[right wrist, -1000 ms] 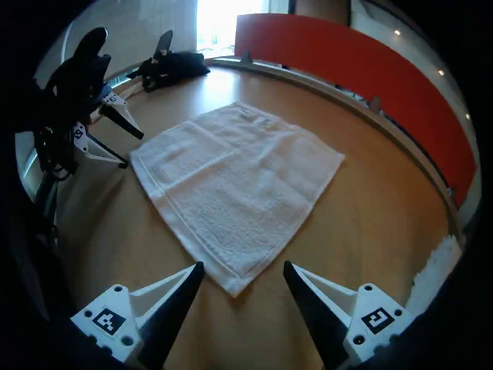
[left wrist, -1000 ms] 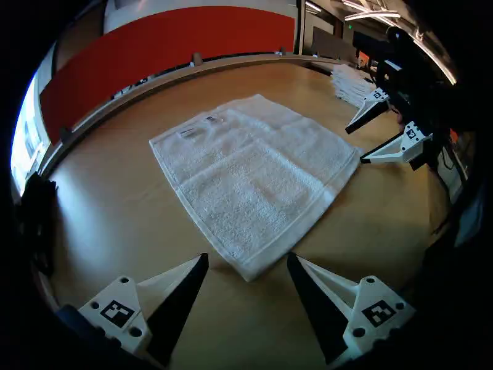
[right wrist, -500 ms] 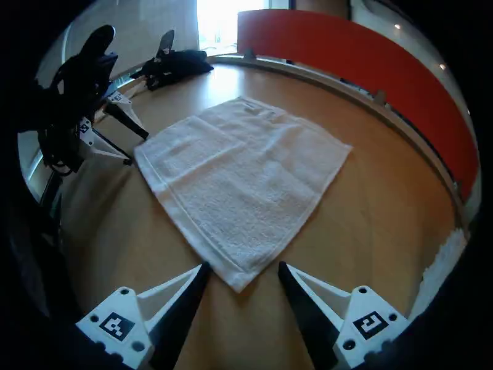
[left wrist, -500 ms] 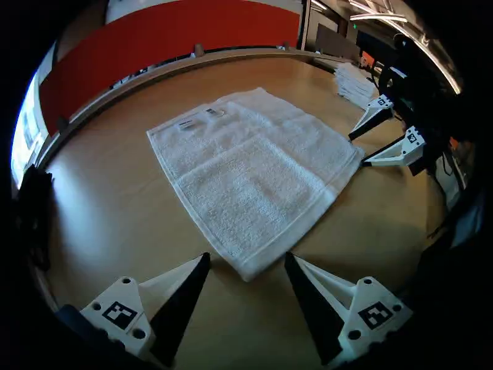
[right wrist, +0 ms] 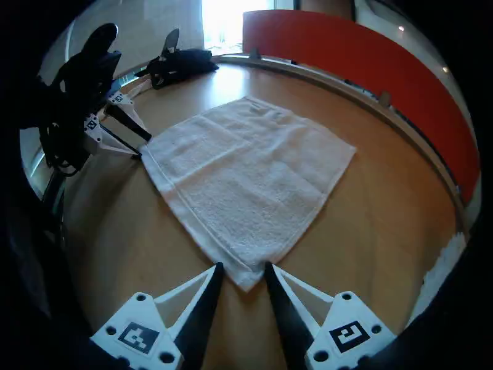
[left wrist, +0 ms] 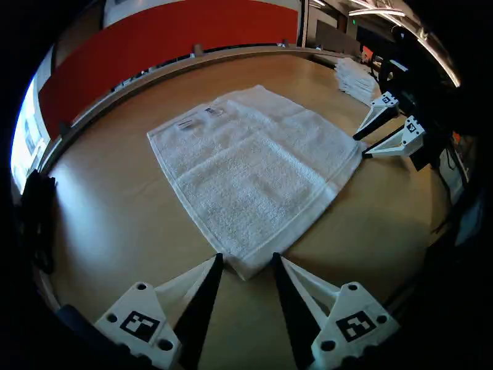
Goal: Fold towel
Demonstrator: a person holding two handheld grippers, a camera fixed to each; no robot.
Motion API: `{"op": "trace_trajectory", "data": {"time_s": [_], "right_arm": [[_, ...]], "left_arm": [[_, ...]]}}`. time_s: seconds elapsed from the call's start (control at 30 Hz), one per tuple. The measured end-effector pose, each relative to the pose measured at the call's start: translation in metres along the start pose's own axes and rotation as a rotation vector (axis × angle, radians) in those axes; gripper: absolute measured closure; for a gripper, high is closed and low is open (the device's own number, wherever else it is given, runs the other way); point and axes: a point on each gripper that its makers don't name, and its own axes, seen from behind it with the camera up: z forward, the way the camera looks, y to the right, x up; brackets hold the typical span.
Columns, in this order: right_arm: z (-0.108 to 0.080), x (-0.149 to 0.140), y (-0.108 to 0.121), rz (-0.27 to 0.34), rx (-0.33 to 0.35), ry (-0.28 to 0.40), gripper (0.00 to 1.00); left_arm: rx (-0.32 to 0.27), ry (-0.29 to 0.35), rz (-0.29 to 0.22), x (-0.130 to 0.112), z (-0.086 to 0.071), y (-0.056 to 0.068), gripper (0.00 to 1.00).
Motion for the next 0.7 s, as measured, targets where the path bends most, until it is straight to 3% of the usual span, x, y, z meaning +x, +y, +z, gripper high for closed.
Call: {"op": "trace_trajectory", "data": {"time_s": [0.1,0.17,0.3,0.7], "right_arm": [[0.0007,0.0002,-0.0003,0.000,0.001,0.000,0.63],[0.0007,-0.0001,0.0001,0.005,0.000,-0.002,0.73],[0.0002,-0.0006,-0.0004,0.022,0.003,-0.005,0.79],[-0.0046,0.0079,0.0017,0.041,-0.013,0.012,0.84]], "left_arm": [[0.005,-0.002,-0.008,0.0003,0.0000,0.0003,0.53],[0.010,-0.004,-0.016,0.0006,-0.0002,-0.0010,0.64],[0.019,-0.008,-0.038,0.0013,-0.0006,-0.0035,0.80],[-0.008,-0.010,-0.103,0.0051,-0.0045,0.0005,0.88]]}}
